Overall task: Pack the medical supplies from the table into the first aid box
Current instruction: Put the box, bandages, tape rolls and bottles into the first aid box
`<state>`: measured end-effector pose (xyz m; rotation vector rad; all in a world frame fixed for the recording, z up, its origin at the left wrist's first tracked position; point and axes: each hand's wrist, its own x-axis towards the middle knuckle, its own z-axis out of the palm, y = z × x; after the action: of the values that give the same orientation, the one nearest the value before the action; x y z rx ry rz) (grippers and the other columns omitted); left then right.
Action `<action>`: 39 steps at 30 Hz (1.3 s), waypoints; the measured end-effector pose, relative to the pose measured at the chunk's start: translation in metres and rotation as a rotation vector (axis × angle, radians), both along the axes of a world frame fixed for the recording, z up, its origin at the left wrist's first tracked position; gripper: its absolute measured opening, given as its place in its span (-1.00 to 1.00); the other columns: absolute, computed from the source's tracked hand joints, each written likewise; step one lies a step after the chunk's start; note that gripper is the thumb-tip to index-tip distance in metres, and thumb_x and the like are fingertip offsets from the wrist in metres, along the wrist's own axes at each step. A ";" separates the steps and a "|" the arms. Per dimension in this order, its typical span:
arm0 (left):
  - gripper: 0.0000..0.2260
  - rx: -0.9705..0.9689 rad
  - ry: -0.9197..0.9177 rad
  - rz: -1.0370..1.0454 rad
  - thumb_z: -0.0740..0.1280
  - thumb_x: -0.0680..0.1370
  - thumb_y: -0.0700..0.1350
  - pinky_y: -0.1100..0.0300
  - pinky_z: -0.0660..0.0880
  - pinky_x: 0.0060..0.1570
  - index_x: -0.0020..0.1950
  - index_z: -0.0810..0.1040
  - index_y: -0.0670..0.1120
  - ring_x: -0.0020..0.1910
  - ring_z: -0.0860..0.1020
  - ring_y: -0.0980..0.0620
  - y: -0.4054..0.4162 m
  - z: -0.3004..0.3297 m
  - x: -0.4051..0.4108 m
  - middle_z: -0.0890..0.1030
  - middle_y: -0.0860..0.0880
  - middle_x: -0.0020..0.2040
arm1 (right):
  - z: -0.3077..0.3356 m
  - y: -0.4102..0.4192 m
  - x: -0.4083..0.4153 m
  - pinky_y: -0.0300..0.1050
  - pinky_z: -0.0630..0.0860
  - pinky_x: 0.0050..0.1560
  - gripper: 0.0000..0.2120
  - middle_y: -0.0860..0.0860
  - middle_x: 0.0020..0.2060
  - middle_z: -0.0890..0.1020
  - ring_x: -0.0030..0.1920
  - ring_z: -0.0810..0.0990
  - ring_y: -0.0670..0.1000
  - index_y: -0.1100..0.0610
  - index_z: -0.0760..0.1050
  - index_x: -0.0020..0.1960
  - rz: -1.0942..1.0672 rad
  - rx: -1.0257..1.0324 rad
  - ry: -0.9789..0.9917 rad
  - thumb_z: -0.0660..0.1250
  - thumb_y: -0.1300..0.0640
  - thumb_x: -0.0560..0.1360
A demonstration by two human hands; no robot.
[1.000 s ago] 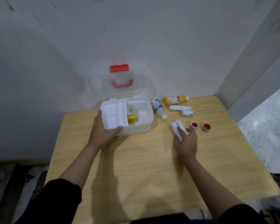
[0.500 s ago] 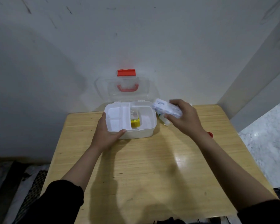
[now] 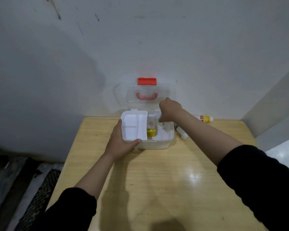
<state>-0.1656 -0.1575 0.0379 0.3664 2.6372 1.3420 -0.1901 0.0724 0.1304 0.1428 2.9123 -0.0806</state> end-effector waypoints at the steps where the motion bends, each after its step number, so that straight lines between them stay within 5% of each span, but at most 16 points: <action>1: -0.04 -0.004 -0.008 0.004 0.53 0.23 0.28 0.09 0.38 0.23 0.48 0.08 0.17 0.32 0.30 0.12 0.000 -0.001 -0.001 0.28 0.15 0.42 | 0.000 0.000 -0.001 -0.11 0.43 -0.19 -0.66 0.05 -0.11 0.41 -0.11 0.48 0.06 0.14 0.45 -0.03 0.000 0.010 -0.014 0.48 0.00 0.34; 11: 0.04 -0.043 -0.044 0.016 0.50 0.22 0.32 -0.01 0.33 0.33 0.53 -0.01 0.13 0.43 0.23 0.02 -0.002 -0.004 -0.001 0.19 0.09 0.50 | -0.015 0.001 0.010 -0.09 0.38 -0.26 -0.76 0.10 -0.04 0.53 -0.10 0.55 0.13 0.15 0.41 -0.07 0.004 0.083 0.065 0.44 0.17 0.37; 17: 0.06 -0.065 -0.055 0.020 0.48 0.19 0.37 -0.09 0.36 0.34 0.52 0.00 0.14 0.43 0.24 0.02 -0.003 -0.002 -0.001 0.20 0.09 0.50 | -0.034 0.005 0.018 -0.02 0.45 -0.20 -0.42 0.17 0.07 0.46 -0.02 0.54 0.21 0.19 0.36 0.22 -0.028 0.055 0.257 0.49 -0.03 0.34; 32: 0.03 -0.049 -0.028 0.018 0.52 0.26 0.26 0.01 0.28 0.35 0.54 -0.02 0.08 0.47 0.18 0.02 -0.002 0.000 0.002 0.15 0.06 0.53 | -0.050 0.024 0.039 -0.08 0.46 -0.24 -0.58 0.16 0.00 0.49 -0.16 0.54 0.15 0.22 0.48 0.11 -0.076 -0.326 0.439 0.51 0.12 0.34; 39: 0.01 -0.038 -0.020 0.012 0.52 0.27 0.23 0.04 0.27 0.34 0.54 -0.01 0.09 0.46 0.19 0.03 -0.001 0.004 0.002 0.16 0.06 0.52 | -0.050 0.025 0.029 0.00 0.51 -0.10 -0.73 0.17 0.00 0.55 0.01 0.53 0.19 0.28 0.55 0.06 0.021 -0.297 0.377 0.42 0.32 0.37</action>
<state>-0.1632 -0.1585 0.0417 0.3314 2.6487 1.2905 -0.1611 0.0978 0.0801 0.0501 3.2248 -0.5933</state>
